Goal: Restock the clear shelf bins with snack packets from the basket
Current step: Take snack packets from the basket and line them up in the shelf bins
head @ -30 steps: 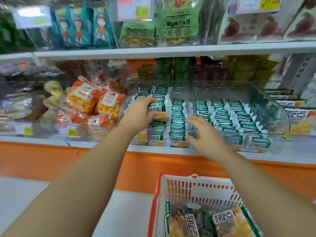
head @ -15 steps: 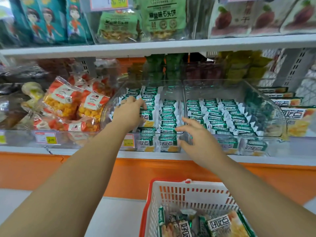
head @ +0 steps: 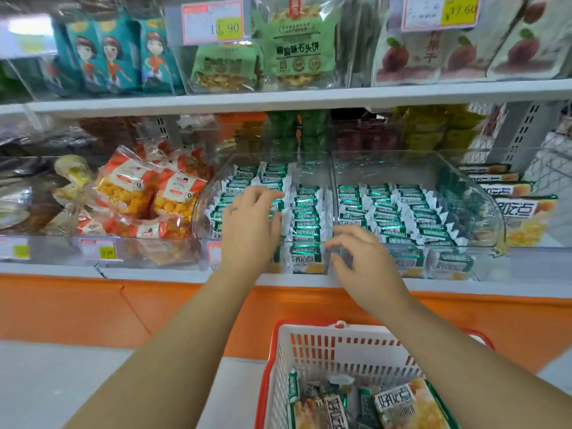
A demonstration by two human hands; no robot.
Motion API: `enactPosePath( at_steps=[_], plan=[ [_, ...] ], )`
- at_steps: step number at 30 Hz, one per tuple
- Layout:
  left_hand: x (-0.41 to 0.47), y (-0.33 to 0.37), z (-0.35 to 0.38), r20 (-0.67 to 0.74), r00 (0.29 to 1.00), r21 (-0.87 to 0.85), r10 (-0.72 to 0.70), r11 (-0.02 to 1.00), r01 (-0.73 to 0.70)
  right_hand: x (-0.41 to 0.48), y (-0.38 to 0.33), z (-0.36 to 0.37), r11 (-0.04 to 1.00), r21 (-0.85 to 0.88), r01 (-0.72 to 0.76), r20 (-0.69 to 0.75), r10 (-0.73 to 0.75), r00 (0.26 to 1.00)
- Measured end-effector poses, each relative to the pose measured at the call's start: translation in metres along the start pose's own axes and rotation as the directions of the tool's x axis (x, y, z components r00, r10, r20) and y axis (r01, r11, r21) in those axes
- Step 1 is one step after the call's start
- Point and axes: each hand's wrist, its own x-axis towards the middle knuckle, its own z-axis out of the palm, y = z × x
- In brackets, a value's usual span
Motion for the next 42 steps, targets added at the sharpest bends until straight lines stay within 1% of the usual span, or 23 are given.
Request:
enactPosePath(
  at_steps=[2,3,4,6,8,10,12,14,15,17,18,20,22,24,25,27,29,30,32,34,36,39,42],
  plan=[
    [-0.033,0.014,0.011,-0.118,0.992,-0.089,0.052,0.994,-0.063,-0.011,0.006,0.003,0.997,-0.036,0.07,-0.031,-0.072,0.997],
    [-0.049,0.021,0.019,-0.136,0.99,-0.107,0.043,0.993,-0.058,-0.018,0.012,0.006,0.993,-0.068,0.099,-0.003,-0.099,0.995],
    [-0.067,0.026,0.029,-0.121,0.993,-0.124,0.009,0.992,-0.024,-0.027,0.018,0.009,0.989,-0.106,0.099,0.067,-0.092,0.993],
    [-0.103,0.034,0.049,0.002,0.995,-0.162,-0.1,0.982,0.099,-0.046,0.036,0.016,0.979,-0.197,0.061,0.275,-0.005,0.962],
    [-0.14,0.037,0.069,0.206,0.957,-0.176,-0.205,0.954,0.242,-0.068,0.06,0.022,0.955,-0.295,-0.013,0.444,0.15,0.883],
    [-0.174,0.035,0.088,0.43,0.86,-0.11,-0.275,0.929,0.353,-0.091,0.084,0.029,0.931,-0.346,-0.116,0.543,0.299,0.784],
    [-0.202,0.029,0.105,0.63,0.714,0.001,-0.306,0.919,0.393,-0.115,0.107,0.037,0.903,-0.388,-0.187,0.632,0.408,0.658],
    [-0.225,0.021,0.123,0.768,0.562,0.08,-0.307,0.917,0.391,-0.134,0.127,0.05,0.865,-0.441,-0.238,0.682,0.495,0.538],
    [-0.235,0.017,0.131,0.82,0.488,0.096,-0.3,0.912,0.399,-0.142,0.134,0.058,0.847,-0.463,-0.26,0.69,0.529,0.494],
    [-0.254,0.009,0.147,0.884,0.364,0.125,-0.292,0.9,0.418,-0.156,0.15,0.071,0.817,-0.481,-0.319,0.692,0.577,0.434],
    [-0.262,0.005,0.156,0.907,0.308,0.15,-0.288,0.903,0.403,-0.164,0.159,0.076,0.79,-0.493,-0.364,0.677,0.611,0.411],
    [-0.273,0.0,0.168,0.936,0.23,0.171,-0.264,0.918,0.358,-0.181,0.177,0.082,0.706,-0.536,-0.462,0.588,0.705,0.395],
    [-0.282,-0.001,0.176,0.95,0.175,0.18,-0.26,0.91,0.373,-0.201,0.195,0.083,0.611,-0.608,-0.507,0.468,0.792,0.393],
    [-0.288,0.001,0.183,0.955,0.152,0.185,-0.254,0.913,0.363,-0.221,0.21,0.083,0.514,-0.651,-0.558,0.339,0.855,0.392],
    [-0.289,0.005,0.185,0.953,0.141,0.204,-0.269,0.911,0.357,-0.23,0.213,0.084,0.47,-0.629,-0.619,0.299,0.882,0.365],
    [-0.288,0.013,0.191,0.939,0.123,0.259,-0.321,0.895,0.363,-0.241,0.214,0.085,0.419,-0.537,-0.732,0.294,0.906,0.304],
    [-0.284,0.021,0.193,0.927,0.106,0.3,-0.361,0.879,0.37,-0.247,0.209,0.088,0.368,-0.464,-0.805,0.326,0.917,0.231],
    [-0.282,0.023,0.193,0.922,0.1,0.315,-0.373,0.876,0.364,-0.249,0.207,0.091,0.341,-0.45,-0.825,0.32,0.925,0.207],
    [-0.281,0.025,0.193,0.919,0.102,0.322,-0.382,0.873,0.367,-0.253,0.207,0.096,0.323,-0.467,-0.823,0.276,0.938,0.211],
    [-0.281,0.024,0.191,0.921,0.102,0.314,-0.375,0.873,0.374,-0.257,0.208,0.099,0.335,-0.516,-0.788,0.224,0.941,0.254],
    [-0.282,0.023,0.188,0.925,0.108,0.303,-0.365,0.878,0.371,-0.257,0.209,0.096,0.356,-0.569,-0.741,0.229,0.934,0.273],
    [-0.283,0.021,0.183,0.928,0.11,0.291,-0.356,0.877,0.383,-0.256,0.209,0.089,0.367,-0.631,-0.684,0.264,0.93,0.255],
    [-0.286,0.02,0.184,0.944,0.097,0.26,-0.314,0.894,0.364,-0.254,0.207,0.084,0.34,-0.631,-0.697,0.251,0.94,0.232]
  ],
)
